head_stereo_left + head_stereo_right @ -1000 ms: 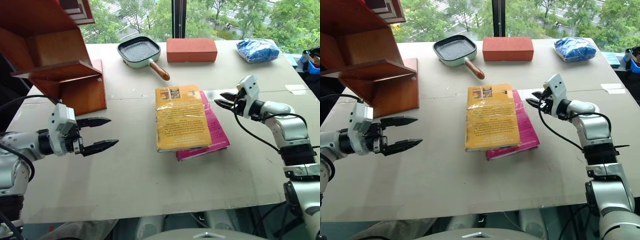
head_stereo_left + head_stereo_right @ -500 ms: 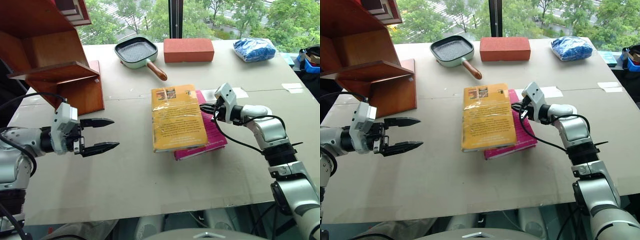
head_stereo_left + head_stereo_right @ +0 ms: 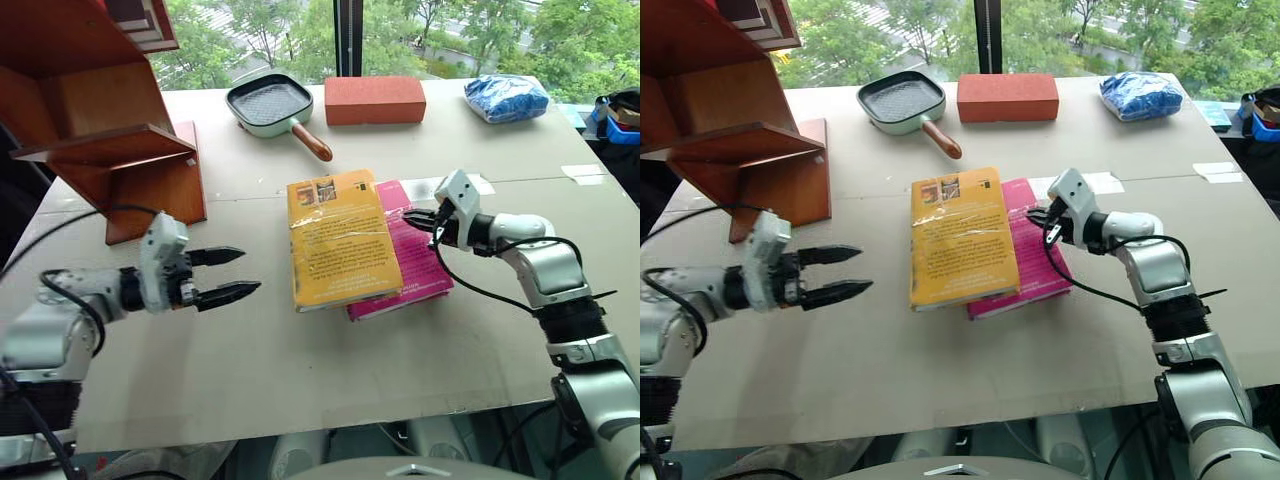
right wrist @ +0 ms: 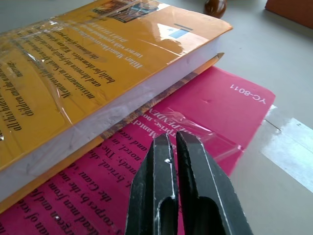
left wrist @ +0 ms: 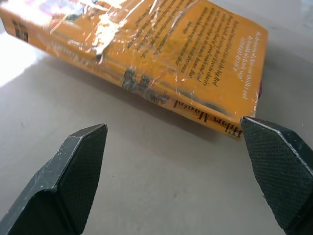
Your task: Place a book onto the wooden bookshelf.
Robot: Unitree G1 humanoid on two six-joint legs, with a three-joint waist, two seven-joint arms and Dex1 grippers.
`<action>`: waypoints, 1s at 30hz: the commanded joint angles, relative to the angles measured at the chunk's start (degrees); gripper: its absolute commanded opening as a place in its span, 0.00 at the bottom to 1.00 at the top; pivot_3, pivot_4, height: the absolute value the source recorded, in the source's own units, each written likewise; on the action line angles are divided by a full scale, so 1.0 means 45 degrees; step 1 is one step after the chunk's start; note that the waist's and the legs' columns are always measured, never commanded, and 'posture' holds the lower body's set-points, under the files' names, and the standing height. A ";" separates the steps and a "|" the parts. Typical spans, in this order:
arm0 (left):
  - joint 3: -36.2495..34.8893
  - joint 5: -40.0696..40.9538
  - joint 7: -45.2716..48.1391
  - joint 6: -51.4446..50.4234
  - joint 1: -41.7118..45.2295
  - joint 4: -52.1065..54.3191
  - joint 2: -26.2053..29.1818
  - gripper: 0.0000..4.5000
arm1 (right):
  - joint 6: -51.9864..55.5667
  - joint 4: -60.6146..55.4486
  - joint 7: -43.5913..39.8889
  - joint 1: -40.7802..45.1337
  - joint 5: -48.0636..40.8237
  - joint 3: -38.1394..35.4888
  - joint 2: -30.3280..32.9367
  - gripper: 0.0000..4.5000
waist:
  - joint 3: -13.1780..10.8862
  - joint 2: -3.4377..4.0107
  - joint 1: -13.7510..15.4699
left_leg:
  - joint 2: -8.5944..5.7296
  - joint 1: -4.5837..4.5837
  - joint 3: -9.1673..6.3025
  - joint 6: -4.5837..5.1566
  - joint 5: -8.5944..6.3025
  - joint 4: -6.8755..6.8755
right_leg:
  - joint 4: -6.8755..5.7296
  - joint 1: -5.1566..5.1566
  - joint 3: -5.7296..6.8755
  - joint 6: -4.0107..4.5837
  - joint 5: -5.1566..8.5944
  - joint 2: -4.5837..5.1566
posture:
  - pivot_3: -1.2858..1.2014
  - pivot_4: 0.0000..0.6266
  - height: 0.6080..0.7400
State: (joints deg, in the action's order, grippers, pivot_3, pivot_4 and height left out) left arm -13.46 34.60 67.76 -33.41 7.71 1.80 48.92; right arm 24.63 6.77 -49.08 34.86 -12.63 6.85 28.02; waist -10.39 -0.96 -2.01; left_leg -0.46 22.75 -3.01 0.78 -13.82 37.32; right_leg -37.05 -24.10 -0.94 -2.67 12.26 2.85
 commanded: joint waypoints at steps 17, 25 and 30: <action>-0.0035 0.3532 -0.4323 -0.9179 0.4951 -0.5289 -0.3777 1.00 | 0.5227 -1.0516 0.0852 -0.4988 -0.7459 -0.5824 0.3213 0.98 | 0.0010 -0.0023 0.0191 | -0.0063 -0.0127 -0.0089 0.0001 0.0002 0.0039 | -0.0123 0.0094 0.0019 -0.0047 0.0039 -0.0004 | 0.52 0.24 1.00; 0.1497 0.2901 -0.2574 -0.9291 0.6119 -0.6701 -0.4025 0.80 | 0.5410 -1.1535 0.1607 -0.5725 -0.9348 -0.6946 0.3839 1.00 | 0.0014 -0.0030 0.0384 | -0.0077 -0.0121 -0.0076 -0.0003 0.0004 0.0039 | -0.0084 0.0118 0.0008 -0.0024 0.0025 0.0049 | 0.52 0.24 1.00; 0.1657 0.2653 -0.1855 -0.9206 0.6387 -0.7201 -0.4086 0.28 | 0.5285 -1.1455 0.1621 -0.5831 -1.0062 -0.7163 0.4389 1.00 | 0.0014 -0.0030 0.0312 | -0.0073 -0.0040 -0.0094 -0.0002 0.0004 0.0030 | -0.0039 0.0065 0.0032 -0.0022 0.0020 0.0051 | 0.52 0.24 1.00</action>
State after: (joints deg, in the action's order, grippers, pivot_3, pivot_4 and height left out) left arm -6.56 47.34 58.93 -75.33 36.13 -30.01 30.45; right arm 49.41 -43.74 -42.01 8.35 -56.31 -23.42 46.94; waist -10.33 -1.09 -0.61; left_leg -0.79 22.57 -3.42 0.77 -13.80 37.46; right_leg -37.22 -23.81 -0.79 -2.77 12.35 3.09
